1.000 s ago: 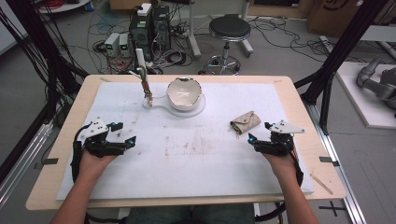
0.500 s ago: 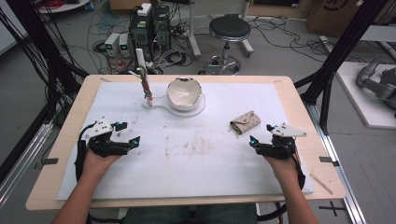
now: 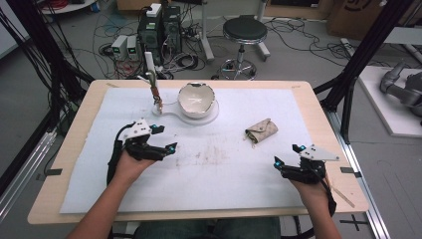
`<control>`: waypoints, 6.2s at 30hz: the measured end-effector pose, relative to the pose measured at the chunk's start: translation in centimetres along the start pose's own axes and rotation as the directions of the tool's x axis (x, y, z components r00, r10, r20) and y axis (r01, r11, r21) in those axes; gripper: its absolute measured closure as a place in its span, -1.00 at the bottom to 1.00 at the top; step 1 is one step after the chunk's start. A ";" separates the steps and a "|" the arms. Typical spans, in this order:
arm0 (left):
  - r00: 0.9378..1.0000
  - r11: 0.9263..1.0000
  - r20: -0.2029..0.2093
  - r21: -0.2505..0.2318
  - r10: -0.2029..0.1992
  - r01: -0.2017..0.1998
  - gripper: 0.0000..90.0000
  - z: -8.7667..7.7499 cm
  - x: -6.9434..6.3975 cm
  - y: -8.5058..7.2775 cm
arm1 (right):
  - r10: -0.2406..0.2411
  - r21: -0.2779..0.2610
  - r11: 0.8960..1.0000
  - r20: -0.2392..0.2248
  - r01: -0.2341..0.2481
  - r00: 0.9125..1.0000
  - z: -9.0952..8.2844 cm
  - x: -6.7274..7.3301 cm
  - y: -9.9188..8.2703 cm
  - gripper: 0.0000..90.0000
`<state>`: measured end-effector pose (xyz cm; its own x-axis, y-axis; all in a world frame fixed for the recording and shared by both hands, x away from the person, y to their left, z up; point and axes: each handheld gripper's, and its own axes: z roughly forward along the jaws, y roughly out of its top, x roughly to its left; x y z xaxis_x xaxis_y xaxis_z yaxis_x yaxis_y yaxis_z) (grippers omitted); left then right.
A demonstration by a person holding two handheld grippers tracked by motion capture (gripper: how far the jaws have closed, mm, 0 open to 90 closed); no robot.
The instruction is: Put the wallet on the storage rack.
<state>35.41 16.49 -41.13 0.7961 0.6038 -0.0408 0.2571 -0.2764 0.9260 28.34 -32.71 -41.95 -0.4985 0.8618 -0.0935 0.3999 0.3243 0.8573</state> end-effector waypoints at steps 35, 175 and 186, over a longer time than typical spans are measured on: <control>0.987 0.993 0.150 0.095 0.062 -0.076 -0.60 16.0 -5.0 9.2 | -0.012 0.036 0.999 -0.011 0.013 1.000 0.0 -0.3 -0.9 -0.54; 0.983 0.958 -0.166 0.286 0.081 -0.031 -0.21 8.2 3.6 10.0 | -0.101 0.108 0.988 -0.099 0.111 0.990 3.1 1.2 -0.4 -0.54; 0.979 0.944 -0.173 0.326 0.112 -0.050 -0.21 10.3 3.9 10.1 | -0.102 0.111 0.988 -0.097 0.112 0.990 3.1 1.0 -0.5 -0.54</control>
<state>46.75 8.36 -35.77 0.7131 0.6891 0.1285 0.3812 -0.5350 0.7540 30.04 -30.76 -44.04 -0.6087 0.7825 -0.1308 0.4239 0.4602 0.7801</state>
